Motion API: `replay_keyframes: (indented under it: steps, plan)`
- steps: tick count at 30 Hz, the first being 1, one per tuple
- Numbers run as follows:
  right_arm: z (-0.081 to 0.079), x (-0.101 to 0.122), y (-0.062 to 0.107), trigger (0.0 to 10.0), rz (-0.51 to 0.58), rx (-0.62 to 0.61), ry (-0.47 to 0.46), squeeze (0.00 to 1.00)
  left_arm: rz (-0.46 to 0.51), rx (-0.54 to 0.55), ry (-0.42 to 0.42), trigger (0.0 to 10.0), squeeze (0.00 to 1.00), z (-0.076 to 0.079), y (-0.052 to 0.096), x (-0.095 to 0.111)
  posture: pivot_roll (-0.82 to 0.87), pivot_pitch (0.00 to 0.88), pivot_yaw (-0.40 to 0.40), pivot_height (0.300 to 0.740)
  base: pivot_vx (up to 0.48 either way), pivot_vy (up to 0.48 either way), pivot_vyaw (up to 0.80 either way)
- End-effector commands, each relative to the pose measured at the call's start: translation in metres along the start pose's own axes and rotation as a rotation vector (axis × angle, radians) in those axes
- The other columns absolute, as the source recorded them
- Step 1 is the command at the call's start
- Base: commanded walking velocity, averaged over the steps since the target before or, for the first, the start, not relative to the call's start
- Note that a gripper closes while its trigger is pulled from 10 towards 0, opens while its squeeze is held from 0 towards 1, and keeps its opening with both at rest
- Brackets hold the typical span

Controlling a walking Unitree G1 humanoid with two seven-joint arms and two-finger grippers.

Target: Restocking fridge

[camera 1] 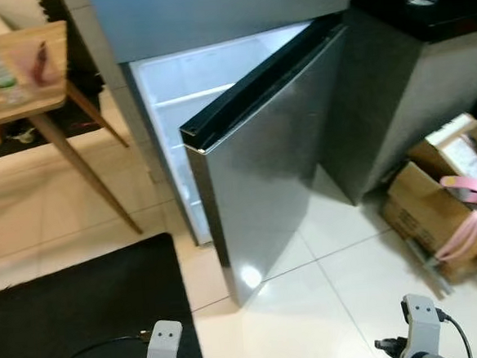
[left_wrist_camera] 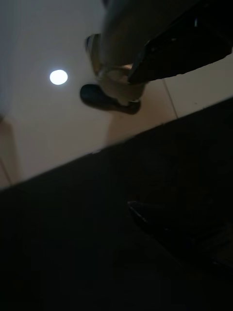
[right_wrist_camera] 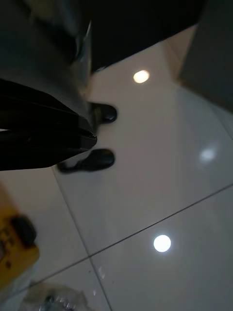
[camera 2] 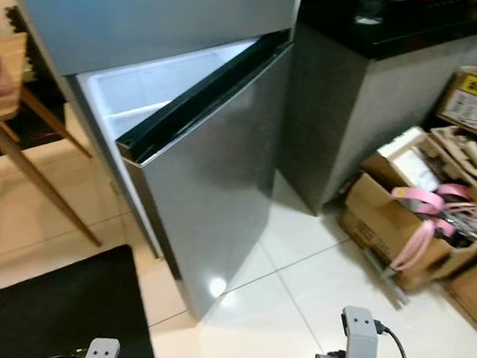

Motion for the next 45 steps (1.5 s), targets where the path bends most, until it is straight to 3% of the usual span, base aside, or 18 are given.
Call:
replay_keyframes:
  steps: [1, 18, 34, 39, 45]
  plan:
    - [-0.001, 0.002, -0.001, 10.0, 0.011, -0.003, -0.012, 0.00, -0.014, -0.006, -0.010, 10.0, 0.00, 0.000, 0.001, -0.004, -0.02, 0.085, 0.016, 0.740, 0.000, 0.000, 0.73]
    - [-0.005, 0.004, -0.002, 10.0, 0.025, -0.002, -0.013, 0.00, -0.023, 0.007, -0.059, 10.0, 0.00, -0.003, 0.001, -0.004, -0.02, 0.085, 0.016, 0.740, 0.000, 0.000, 0.73]
    - [-0.007, 0.001, -0.003, 10.0, 0.011, -0.012, 0.006, 0.00, -0.029, -0.003, -0.025, 10.0, 0.00, 0.000, 0.000, -0.003, -0.02, 0.064, 0.010, 0.740, 0.000, 0.000, 0.73]
    - [0.002, -0.006, -0.001, 10.0, -0.018, -0.088, 0.027, 0.00, -0.028, 0.000, -0.018, 10.0, 0.00, 0.000, 0.000, -0.003, -0.01, 0.061, 0.011, 0.740, 0.000, 0.000, 0.47]
    - [0.012, 0.012, 0.001, 10.0, 0.077, -0.153, -0.043, 0.00, -0.033, 0.003, -0.018, 10.0, 0.00, -0.001, 0.000, -0.003, -0.02, 0.069, 0.015, 0.740, 0.000, 0.000, 0.00]
Point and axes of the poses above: a point about 5 cm out from each wrist's last joint towards the gripper, its own y axis pointing back from the gripper into the wrist, its own x axis along the axis of the wrist's last joint, z = x × y, the point moved 2 cm from there along -y, pointing out of the wrist towards the gripper
